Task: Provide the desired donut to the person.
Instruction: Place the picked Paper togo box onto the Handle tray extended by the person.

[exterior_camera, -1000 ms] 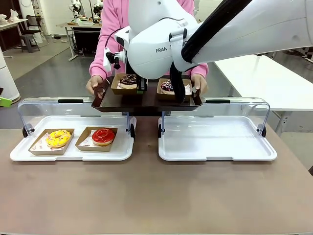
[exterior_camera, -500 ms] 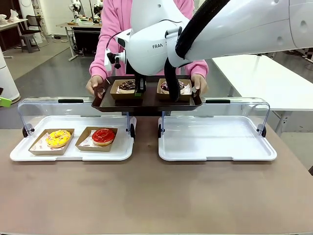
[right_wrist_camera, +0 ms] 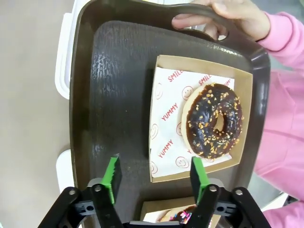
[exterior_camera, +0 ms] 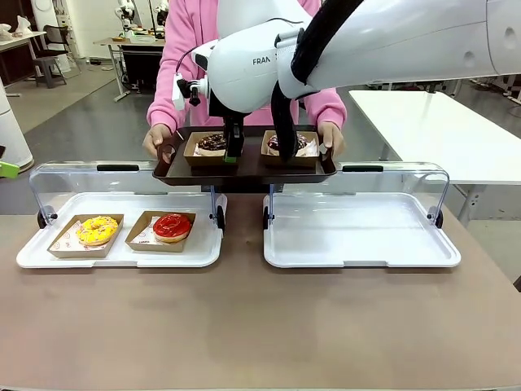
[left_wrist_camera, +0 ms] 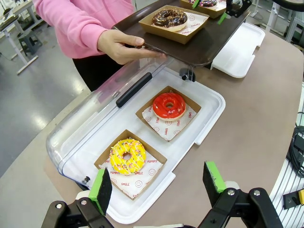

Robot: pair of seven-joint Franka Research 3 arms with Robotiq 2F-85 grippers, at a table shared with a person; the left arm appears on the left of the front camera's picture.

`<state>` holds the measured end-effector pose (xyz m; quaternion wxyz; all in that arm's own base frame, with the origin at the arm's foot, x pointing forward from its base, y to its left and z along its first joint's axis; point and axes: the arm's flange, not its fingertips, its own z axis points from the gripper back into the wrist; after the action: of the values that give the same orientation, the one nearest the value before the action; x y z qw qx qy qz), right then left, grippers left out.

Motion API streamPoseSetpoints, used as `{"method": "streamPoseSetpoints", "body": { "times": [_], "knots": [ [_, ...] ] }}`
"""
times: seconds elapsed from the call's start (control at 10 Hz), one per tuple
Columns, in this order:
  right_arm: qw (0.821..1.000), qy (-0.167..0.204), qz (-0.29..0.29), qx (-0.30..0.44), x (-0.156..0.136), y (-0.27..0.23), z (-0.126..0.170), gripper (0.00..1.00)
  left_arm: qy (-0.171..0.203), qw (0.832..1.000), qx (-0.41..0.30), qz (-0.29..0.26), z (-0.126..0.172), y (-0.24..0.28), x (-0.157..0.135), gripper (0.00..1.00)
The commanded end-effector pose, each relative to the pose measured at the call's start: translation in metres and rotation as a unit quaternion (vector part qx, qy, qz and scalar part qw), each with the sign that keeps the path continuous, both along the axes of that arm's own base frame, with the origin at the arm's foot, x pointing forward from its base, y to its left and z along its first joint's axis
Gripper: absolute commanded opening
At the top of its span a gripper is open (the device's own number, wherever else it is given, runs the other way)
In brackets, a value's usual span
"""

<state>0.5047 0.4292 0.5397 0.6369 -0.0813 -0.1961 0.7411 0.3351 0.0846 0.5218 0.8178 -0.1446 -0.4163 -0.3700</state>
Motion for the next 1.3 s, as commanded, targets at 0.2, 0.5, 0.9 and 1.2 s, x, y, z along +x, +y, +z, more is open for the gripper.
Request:
{"method": "streamPoseSetpoints", "body": {
  "times": [0.2, 0.5, 0.9, 1.2],
  "knots": [
    [0.999, 0.024, 0.022, -0.003, -0.002, -0.003, 0.006, 1.00, 0.000, 1.000, -0.007, 0.000, 0.000, 0.001, 0.000, 1.00],
    [0.999, 0.031, 0.024, -0.007, -0.001, -0.002, 0.007, 1.00, 0.000, 1.000, -0.007, 0.000, 0.000, 0.001, 0.000, 1.00],
    [1.000, 0.016, 0.014, -0.011, -0.002, 0.000, 0.001, 1.00, 0.000, 1.000, -0.007, 0.000, 0.000, 0.001, 0.000, 1.00],
    [1.000, 0.016, 0.014, -0.011, -0.002, 0.000, 0.001, 1.00, 0.000, 1.000, -0.007, 0.000, 0.000, 0.001, 0.000, 1.00]
  ]
}}
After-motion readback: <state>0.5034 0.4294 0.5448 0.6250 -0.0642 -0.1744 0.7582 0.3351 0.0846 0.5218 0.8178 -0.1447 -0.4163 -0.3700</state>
